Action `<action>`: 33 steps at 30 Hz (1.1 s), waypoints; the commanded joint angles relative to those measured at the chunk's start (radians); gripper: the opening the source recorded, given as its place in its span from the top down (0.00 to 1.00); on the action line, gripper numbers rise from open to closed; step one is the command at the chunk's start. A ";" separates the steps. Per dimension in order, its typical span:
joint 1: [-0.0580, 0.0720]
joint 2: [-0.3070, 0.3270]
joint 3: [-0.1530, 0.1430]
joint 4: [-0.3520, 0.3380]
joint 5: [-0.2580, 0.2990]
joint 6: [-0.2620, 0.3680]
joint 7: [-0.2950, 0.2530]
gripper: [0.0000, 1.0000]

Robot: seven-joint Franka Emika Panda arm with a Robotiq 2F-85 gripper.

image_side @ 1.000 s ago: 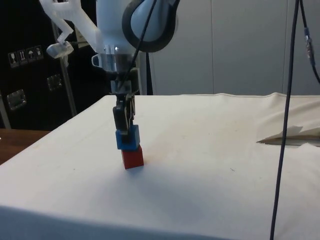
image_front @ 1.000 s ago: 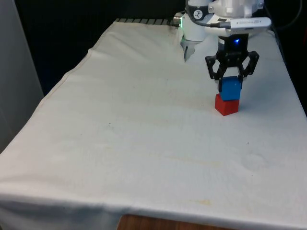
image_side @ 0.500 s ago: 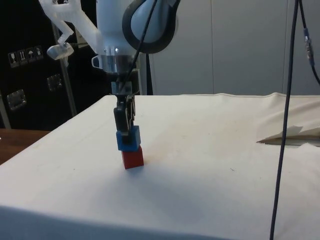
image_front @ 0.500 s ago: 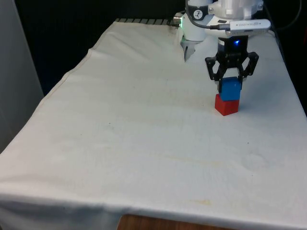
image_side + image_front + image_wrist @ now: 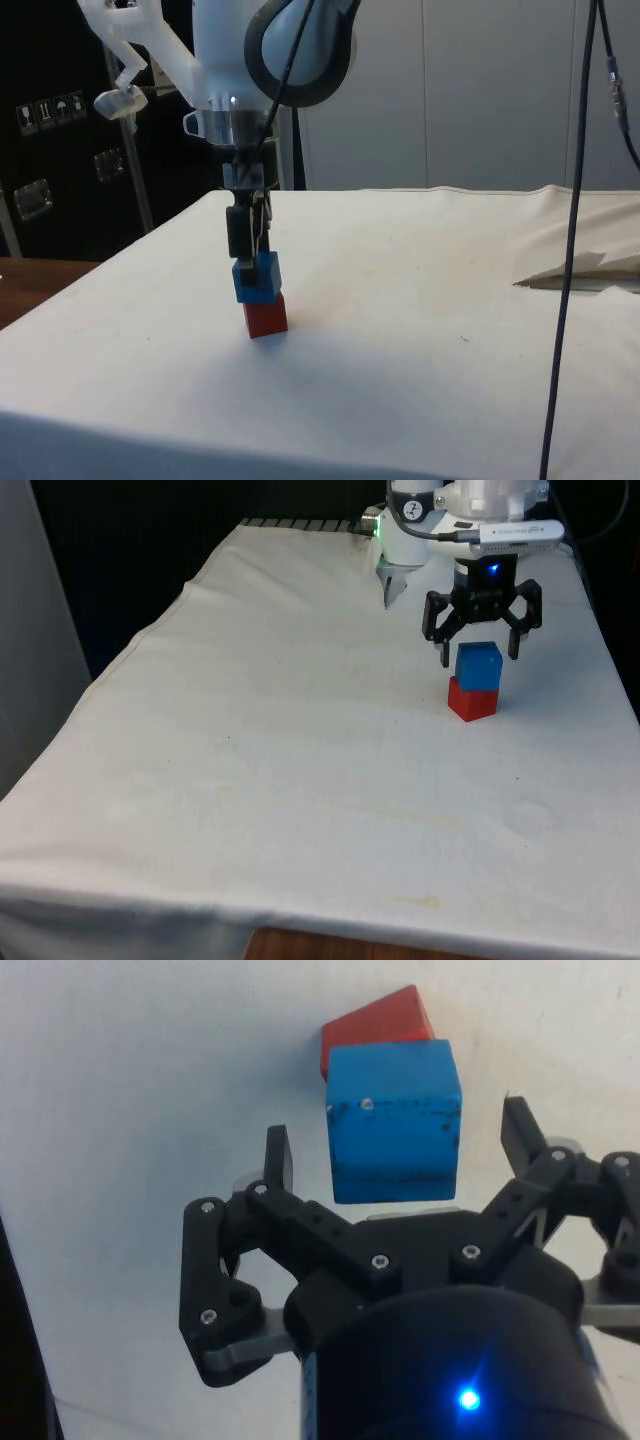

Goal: Stack the two cubes.

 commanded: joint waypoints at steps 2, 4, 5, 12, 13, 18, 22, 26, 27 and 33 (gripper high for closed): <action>0.001 0.000 0.000 0.000 -0.001 0.000 0.002 0.00; 0.000 0.000 0.001 0.000 0.001 0.001 0.000 0.00; 0.000 0.000 0.001 0.000 0.002 0.001 -0.001 0.00; -0.003 -0.025 0.006 0.001 0.010 -0.018 -0.005 0.00; -0.003 -0.030 0.006 0.001 0.010 -0.021 -0.005 0.00; 0.000 -0.047 0.000 0.002 0.000 -0.035 0.000 0.00; -0.002 -0.075 0.004 0.004 0.009 -0.061 -0.005 0.00; -0.002 -0.095 0.004 0.005 0.008 -0.077 -0.004 0.00; -0.001 -0.103 0.003 0.006 0.008 -0.084 -0.004 0.00; -0.001 -0.126 0.003 0.009 0.007 -0.106 -0.003 0.00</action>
